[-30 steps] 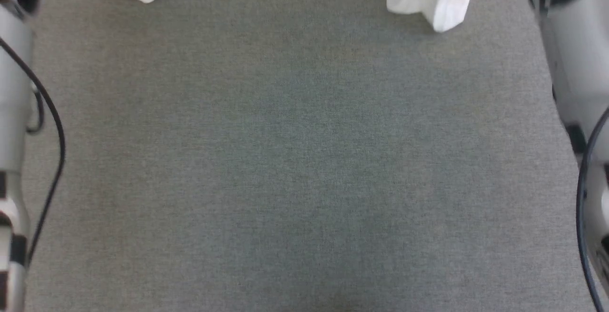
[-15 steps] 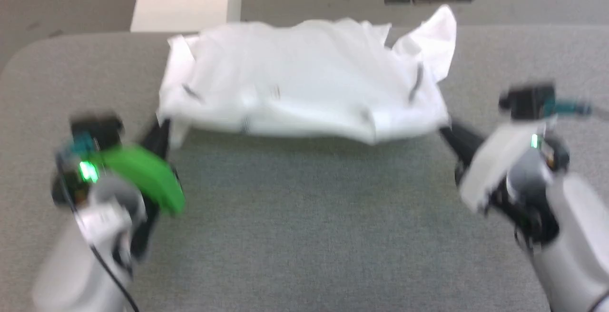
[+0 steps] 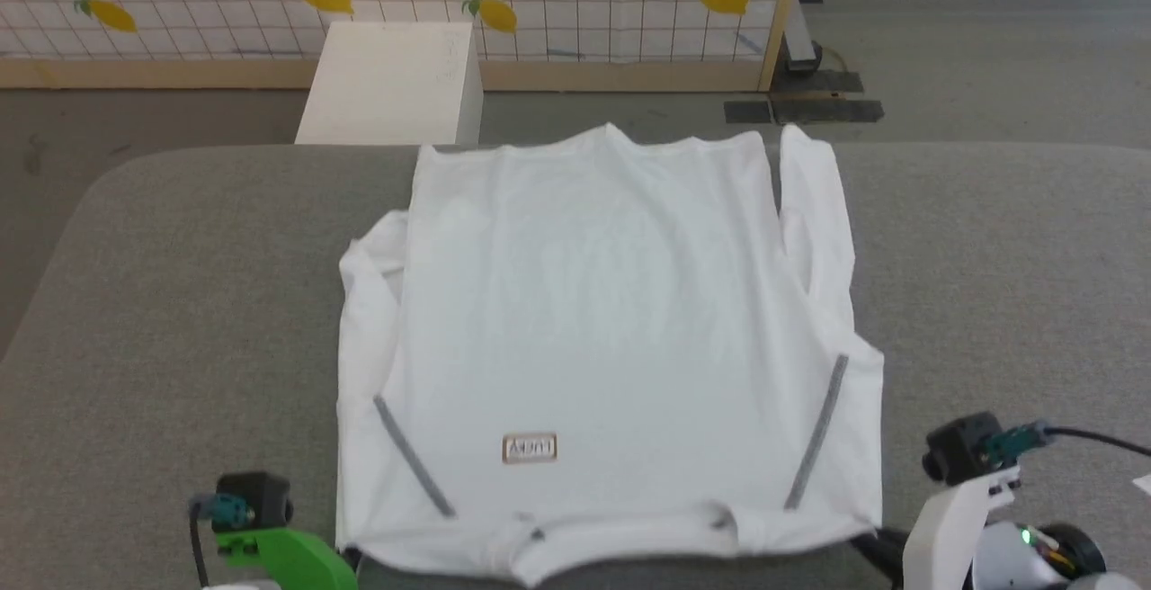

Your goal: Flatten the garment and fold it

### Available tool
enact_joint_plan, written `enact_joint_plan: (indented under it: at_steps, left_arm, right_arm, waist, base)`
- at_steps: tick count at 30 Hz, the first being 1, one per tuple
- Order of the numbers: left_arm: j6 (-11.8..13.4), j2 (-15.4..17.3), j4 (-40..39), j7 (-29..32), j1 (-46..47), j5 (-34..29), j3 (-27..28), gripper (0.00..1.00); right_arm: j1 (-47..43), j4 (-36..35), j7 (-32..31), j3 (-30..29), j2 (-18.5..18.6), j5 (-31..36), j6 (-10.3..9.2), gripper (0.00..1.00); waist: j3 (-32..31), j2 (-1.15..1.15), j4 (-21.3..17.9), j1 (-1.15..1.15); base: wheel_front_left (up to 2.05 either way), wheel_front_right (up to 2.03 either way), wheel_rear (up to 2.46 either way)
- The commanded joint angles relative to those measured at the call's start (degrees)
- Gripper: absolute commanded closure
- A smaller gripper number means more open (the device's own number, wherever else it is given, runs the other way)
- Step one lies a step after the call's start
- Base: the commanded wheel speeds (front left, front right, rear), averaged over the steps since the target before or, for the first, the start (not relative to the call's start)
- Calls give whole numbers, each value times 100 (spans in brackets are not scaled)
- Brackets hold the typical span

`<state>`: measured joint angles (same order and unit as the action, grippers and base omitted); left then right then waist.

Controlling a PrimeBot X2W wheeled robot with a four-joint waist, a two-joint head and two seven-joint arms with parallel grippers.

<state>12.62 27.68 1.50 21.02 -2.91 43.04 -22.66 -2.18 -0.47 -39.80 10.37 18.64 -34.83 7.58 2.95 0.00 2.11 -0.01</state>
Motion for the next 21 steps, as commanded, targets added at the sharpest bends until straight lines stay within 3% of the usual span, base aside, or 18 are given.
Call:
enact_joint_plan:
  at_steps: [1, 7, 12, 13, 14, 15, 16, 21]
  left_arm:
    - [122, 121, -15, 214, -199, 126, 6, 100]
    - [531, 219, -102, 1188, -662, 514, -101, 100]
    - [619, 164, -176, 1289, -725, 633, -78, 100]
    - [635, 152, -166, 1249, -712, 629, -54, 92]
    - [654, 153, -153, 1234, -702, 619, -42, 53]
    - [668, 143, -149, 1221, -686, 632, -16, 0]
    - [680, 137, -155, 1204, -671, 644, 11, 0]
    - [771, 238, -280, 1199, -641, 698, 194, 0]
  right_arm:
    - [-173, -109, -264, -55, 14, 54, -9, 100]
    - [-623, -413, -1255, -164, -33, 206, -9, 100]
    - [-779, -501, -1695, -244, -235, 352, -9, 100]
    - [-780, -511, -1704, -247, -266, 388, -9, 100]
    - [-756, -531, -1629, -269, -301, 428, -9, 100]
    - [-727, -556, -1542, -257, -352, 437, -9, 50]
    - [-714, -566, -1496, -246, -376, 440, -9, 0]
    - [-592, -683, -1277, -294, -419, 378, -9, 0]
  waist:
    - [-84, 0, -22, 1]
    - [-141, 0, -64, 1]
    - [-117, 0, -74, 1]
    - [-109, 0, -73, 1]
    - [-103, 0, -77, 1]
    - [-103, 0, -80, 1]
    - [-105, 0, -83, 1]
    - [-122, 0, -107, 1]
  base:
    - [0, 0, 0]
    - [0, 0, 0]
    - [0, 0, 0]
    - [0, 0, 0]
    - [0, 0, 0]
    - [0, 0, 0]
    - [0, 0, 0]
    - [0, 0, 0]
